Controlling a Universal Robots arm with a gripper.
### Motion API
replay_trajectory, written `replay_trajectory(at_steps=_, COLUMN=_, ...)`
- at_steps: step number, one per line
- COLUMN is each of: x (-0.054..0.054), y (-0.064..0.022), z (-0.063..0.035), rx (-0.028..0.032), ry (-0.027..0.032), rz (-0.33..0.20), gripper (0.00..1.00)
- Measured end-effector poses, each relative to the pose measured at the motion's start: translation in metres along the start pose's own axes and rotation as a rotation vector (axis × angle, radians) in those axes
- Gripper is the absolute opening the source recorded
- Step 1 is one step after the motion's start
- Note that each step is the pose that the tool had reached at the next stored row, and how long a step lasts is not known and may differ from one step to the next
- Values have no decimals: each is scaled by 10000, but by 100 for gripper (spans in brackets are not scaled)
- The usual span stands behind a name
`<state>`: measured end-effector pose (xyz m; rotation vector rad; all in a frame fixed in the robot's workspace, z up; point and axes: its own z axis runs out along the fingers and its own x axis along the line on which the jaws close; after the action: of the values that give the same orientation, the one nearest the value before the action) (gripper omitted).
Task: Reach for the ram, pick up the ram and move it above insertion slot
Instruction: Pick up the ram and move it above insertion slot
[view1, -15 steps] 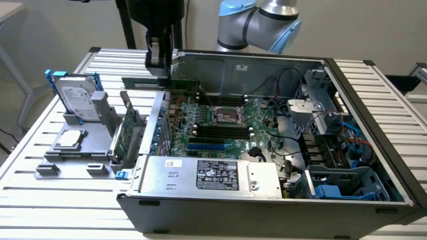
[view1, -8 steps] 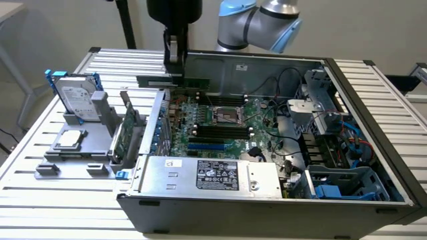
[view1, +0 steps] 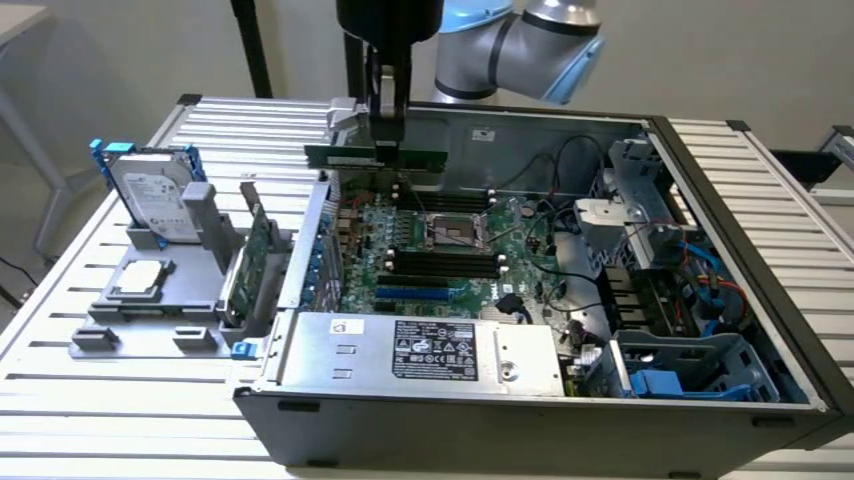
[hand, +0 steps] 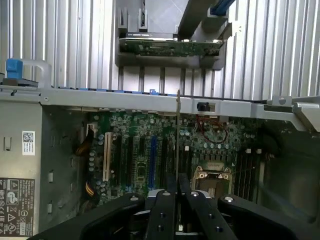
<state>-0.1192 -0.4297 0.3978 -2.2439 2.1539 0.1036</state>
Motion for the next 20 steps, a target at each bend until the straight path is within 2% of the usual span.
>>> replay_trajectory(at_steps=10, x=-219, y=-283, z=44, rx=0, ry=0, rz=0, gripper=13)
replay_trajectory(at_steps=20, x=-422, y=-468, z=132, rx=0, ry=0, rz=0, gripper=13)
